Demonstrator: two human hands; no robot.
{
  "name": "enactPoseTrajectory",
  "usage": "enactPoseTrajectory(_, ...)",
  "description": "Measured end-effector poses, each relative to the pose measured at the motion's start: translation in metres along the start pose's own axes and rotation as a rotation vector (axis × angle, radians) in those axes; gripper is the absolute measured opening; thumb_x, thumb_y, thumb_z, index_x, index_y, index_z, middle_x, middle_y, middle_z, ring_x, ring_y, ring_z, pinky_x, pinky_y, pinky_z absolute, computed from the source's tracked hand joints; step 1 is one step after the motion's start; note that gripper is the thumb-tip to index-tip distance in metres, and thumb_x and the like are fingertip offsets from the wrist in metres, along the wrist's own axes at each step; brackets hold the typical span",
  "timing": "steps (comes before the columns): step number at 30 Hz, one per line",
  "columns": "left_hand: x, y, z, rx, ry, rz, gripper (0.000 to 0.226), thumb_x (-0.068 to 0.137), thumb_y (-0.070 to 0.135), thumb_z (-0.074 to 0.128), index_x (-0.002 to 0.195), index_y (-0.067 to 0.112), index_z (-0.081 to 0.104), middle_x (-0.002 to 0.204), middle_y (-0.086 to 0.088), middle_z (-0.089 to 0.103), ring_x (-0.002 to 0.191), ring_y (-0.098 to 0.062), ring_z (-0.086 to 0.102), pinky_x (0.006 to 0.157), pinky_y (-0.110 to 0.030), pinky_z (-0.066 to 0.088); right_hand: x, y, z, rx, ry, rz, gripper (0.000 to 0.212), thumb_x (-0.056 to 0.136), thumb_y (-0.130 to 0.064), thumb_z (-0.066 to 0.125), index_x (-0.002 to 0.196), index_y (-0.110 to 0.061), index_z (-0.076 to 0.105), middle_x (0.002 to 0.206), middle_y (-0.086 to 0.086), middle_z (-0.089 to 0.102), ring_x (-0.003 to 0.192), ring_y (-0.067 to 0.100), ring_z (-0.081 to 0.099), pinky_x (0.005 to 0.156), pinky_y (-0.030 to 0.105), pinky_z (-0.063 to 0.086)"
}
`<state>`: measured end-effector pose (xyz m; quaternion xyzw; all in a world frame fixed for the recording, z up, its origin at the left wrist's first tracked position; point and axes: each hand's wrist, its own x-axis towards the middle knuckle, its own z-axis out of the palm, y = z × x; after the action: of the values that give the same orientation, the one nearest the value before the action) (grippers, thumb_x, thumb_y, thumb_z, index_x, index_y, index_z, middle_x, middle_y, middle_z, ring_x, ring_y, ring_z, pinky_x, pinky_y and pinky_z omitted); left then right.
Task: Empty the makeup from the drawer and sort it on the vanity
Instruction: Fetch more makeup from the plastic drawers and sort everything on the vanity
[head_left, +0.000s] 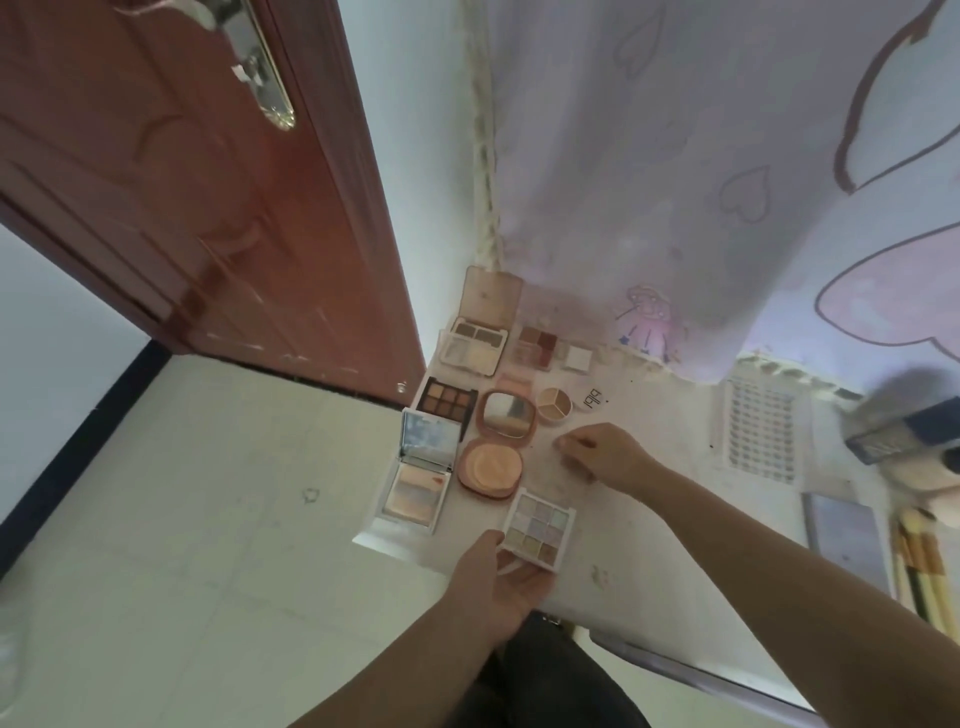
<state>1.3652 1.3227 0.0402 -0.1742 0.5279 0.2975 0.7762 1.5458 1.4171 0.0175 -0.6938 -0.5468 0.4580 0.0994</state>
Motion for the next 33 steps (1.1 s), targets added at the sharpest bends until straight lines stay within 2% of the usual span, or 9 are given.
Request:
enactPoseTrajectory(4,-0.005,0.003,0.005,0.128,0.031,0.008,0.007,0.092,0.002,0.048,0.092,-0.004,0.050,0.094,-0.024,0.054,0.085,-0.039,0.056,0.075,-0.047,0.051,-0.003,-0.002,0.001,-0.268,0.068,-0.094,0.027,0.095,-0.024,0.050,0.112,-0.017,0.070,0.114,0.005,0.065,0.107,0.023,0.058,0.087,0.026,0.040)
enactPoseTrajectory(7,-0.003,0.001,0.008,0.258,0.092,0.076,0.010,0.096,0.005,0.046,0.087,0.004,0.043,0.081,-0.015,0.046,0.069,-0.026,0.049,0.056,-0.029,0.054,-0.009,-0.001,-0.005,-0.308,0.057,-0.100,0.030,0.096,-0.023,0.047,0.119,-0.017,0.066,0.121,0.010,0.058,0.112,0.026,0.054,0.095,0.028,0.039)
enactPoseTrajectory(8,-0.004,-0.001,0.010,0.270,0.101,0.056,0.010,0.095,0.005,0.046,0.086,0.004,0.043,0.081,-0.016,0.046,0.068,-0.026,0.048,0.053,-0.031,0.053,-0.013,0.001,-0.008,-0.309,0.057,-0.098,0.031,0.096,-0.023,0.047,0.120,-0.016,0.065,0.122,0.010,0.057,0.112,0.025,0.054,0.097,0.028,0.039)
enactPoseTrajectory(13,-0.011,-0.022,0.052,0.453,0.048,-0.018,0.008,0.090,0.006,0.049,0.085,0.001,0.051,0.087,-0.021,0.055,0.080,-0.031,0.053,0.071,-0.043,0.047,-0.036,0.027,-0.054,-0.198,0.141,-0.013,0.027,0.096,-0.024,0.047,0.112,-0.018,0.068,0.117,0.002,0.065,0.106,0.018,0.058,0.089,0.020,0.039)
enactPoseTrajectory(18,0.018,-0.048,0.148,0.770,-0.088,0.175,0.011,0.094,0.009,0.045,0.087,0.008,0.053,0.082,-0.010,0.053,0.077,-0.021,0.052,0.069,-0.034,0.047,-0.061,0.088,-0.129,-0.088,0.484,0.182,0.032,0.097,-0.013,0.041,0.122,-0.011,0.061,0.124,0.012,0.060,0.105,0.024,0.058,0.087,0.025,0.040)
enactPoseTrajectory(23,0.068,-0.084,0.231,1.311,-0.122,0.495,0.027,0.095,0.017,0.041,0.120,0.010,0.050,0.108,-0.007,0.053,0.094,-0.020,0.052,0.084,-0.032,0.047,-0.055,0.133,-0.171,0.043,0.444,0.509,0.036,0.096,-0.010,0.036,0.130,-0.001,0.045,0.130,0.020,0.051,0.117,0.032,0.050,0.085,0.030,0.038)
enactPoseTrajectory(26,0.099,-0.100,0.259,1.599,-0.040,0.675,0.038,0.093,0.019,0.045,0.130,0.009,0.046,0.129,-0.014,0.046,0.113,-0.029,0.052,0.098,-0.038,0.046,-0.039,0.139,-0.177,0.150,0.406,0.546,0.032,0.096,-0.012,0.036,0.125,-0.002,0.046,0.125,0.016,0.051,0.112,0.031,0.050,0.078,0.027,0.034)
enactPoseTrajectory(30,0.125,-0.109,0.272,1.680,0.176,0.659,0.065,0.083,0.040,0.060,0.137,0.017,0.032,0.135,-0.011,0.033,0.125,-0.030,0.035,0.104,-0.041,0.034,-0.028,0.137,-0.182,0.562,0.387,0.579,0.027,0.097,-0.011,0.041,0.120,-0.001,0.052,0.115,0.015,0.055,0.093,0.022,0.056,0.075,0.026,0.045)
enactPoseTrajectory(33,0.130,-0.113,0.269,1.754,0.322,0.692,0.097,0.064,0.062,0.068,0.140,0.026,0.020,0.135,-0.007,0.032,0.129,-0.028,0.030,0.105,-0.044,0.030,-0.031,0.135,-0.181,0.722,0.301,0.513,0.014,0.095,-0.010,0.044,0.088,-0.008,0.056,0.081,0.005,0.053,0.067,0.014,0.051,0.061,0.027,0.048)
